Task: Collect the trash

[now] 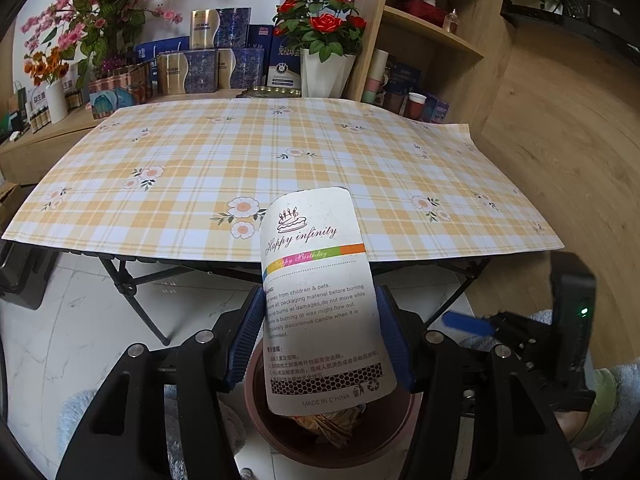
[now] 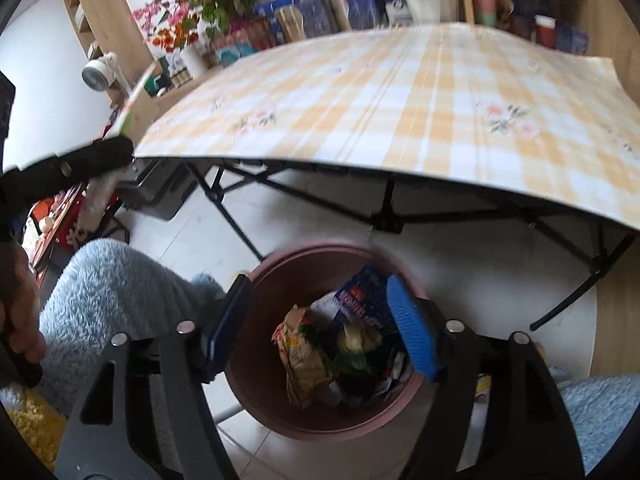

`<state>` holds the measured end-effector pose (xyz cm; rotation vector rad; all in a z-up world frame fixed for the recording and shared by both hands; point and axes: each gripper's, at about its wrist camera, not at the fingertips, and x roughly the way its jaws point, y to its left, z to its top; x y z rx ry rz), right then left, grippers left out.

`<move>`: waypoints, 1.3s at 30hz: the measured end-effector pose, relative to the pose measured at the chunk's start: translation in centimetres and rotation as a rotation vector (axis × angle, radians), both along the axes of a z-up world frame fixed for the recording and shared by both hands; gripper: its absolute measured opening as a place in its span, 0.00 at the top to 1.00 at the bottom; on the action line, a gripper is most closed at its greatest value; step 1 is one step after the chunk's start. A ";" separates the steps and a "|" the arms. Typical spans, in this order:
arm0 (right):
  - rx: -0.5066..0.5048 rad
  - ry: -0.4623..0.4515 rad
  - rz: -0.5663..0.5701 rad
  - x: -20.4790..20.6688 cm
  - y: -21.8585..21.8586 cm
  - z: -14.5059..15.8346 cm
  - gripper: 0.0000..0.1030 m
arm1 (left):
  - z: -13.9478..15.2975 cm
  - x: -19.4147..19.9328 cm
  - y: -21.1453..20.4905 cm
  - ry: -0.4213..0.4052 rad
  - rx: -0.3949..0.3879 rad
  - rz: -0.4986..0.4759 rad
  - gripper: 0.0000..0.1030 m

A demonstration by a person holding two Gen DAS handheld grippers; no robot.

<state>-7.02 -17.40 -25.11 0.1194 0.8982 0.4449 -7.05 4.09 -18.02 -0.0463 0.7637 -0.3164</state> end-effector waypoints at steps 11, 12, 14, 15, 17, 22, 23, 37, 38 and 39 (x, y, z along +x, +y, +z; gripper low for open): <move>-0.042 -0.161 -0.194 -1.5 -4.6 3.1 0.07 | -2.7 -0.1 -2.4 -0.032 0.095 -0.079 0.52; -0.044 -0.163 -0.217 -1.4 -5.0 3.1 0.07 | -3.2 0.0 -2.5 -0.025 0.098 -0.084 0.52; -0.049 -0.159 -0.242 -1.3 -5.5 3.0 0.07 | -4.1 0.2 -2.5 -0.002 0.094 -0.091 0.54; -0.054 -0.146 -0.255 -1.0 -5.7 2.7 0.07 | -4.5 0.5 -2.4 0.014 0.088 -0.094 0.57; -0.064 -0.126 -0.268 -0.9 -5.8 2.3 0.07 | -5.0 0.9 -2.1 0.034 0.074 -0.096 0.61; -0.073 -0.122 -0.295 -1.2 -6.4 2.4 0.07 | -6.1 1.3 -1.6 0.086 0.051 -0.079 0.63; -0.075 -0.120 -0.300 -1.3 -6.5 2.3 0.07 | -6.0 1.3 -1.4 0.083 0.046 -0.072 0.63; -0.105 -0.114 -0.278 -1.1 -5.6 2.2 0.06 | -4.6 0.9 -0.3 0.033 0.001 -0.007 0.44; -0.107 -0.117 -0.280 -1.1 -5.7 2.3 0.06 | -4.5 0.8 -0.2 0.026 -0.001 0.000 0.44; -0.107 -0.122 -0.286 -1.2 -5.8 2.4 0.06 | -4.4 0.8 -0.1 0.021 -0.003 0.005 0.42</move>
